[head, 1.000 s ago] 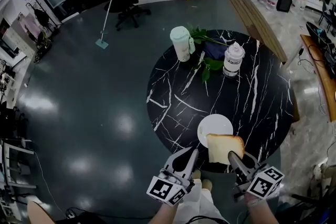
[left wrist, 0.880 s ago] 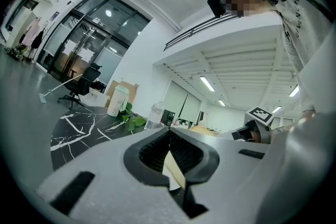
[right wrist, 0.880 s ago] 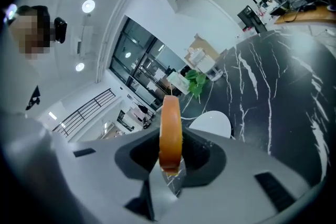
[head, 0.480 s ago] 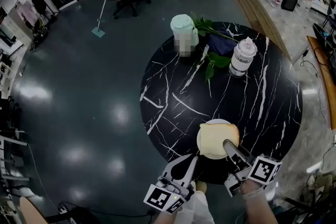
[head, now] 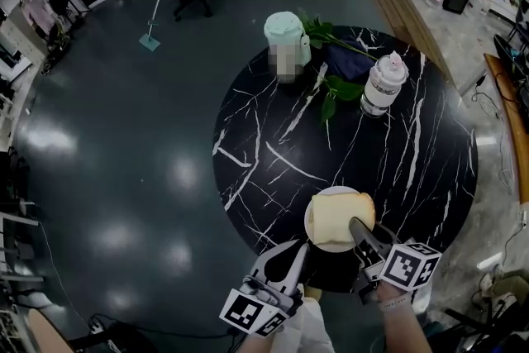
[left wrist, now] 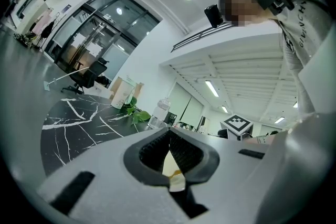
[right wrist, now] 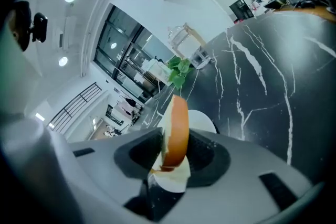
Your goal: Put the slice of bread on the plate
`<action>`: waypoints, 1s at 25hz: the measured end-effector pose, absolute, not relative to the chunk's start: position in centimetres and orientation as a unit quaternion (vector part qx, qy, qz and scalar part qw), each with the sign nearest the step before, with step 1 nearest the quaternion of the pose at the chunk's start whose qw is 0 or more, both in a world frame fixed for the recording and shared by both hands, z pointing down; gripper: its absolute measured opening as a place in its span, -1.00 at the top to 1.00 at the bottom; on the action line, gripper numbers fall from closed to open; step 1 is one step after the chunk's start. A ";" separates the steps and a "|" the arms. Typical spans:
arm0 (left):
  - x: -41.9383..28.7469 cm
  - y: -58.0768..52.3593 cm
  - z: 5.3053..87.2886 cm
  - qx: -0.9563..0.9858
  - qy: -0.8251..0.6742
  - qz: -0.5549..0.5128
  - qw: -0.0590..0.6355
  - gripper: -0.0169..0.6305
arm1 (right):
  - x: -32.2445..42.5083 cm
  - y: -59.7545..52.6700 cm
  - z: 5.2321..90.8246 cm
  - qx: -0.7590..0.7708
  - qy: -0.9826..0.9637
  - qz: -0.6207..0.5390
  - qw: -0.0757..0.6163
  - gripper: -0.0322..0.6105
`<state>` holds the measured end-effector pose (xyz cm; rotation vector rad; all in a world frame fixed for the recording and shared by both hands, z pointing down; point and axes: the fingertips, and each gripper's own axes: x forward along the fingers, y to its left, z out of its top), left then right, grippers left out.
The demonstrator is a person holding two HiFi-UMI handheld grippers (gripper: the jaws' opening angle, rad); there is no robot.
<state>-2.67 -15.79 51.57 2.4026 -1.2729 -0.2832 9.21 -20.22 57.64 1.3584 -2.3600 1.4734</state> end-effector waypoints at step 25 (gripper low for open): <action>-3.4 -15.8 51.5 0.856 -0.458 -0.106 0.213 0.93 | 9.5 -20.4 54.8 0.493 -0.829 0.215 0.154 0.16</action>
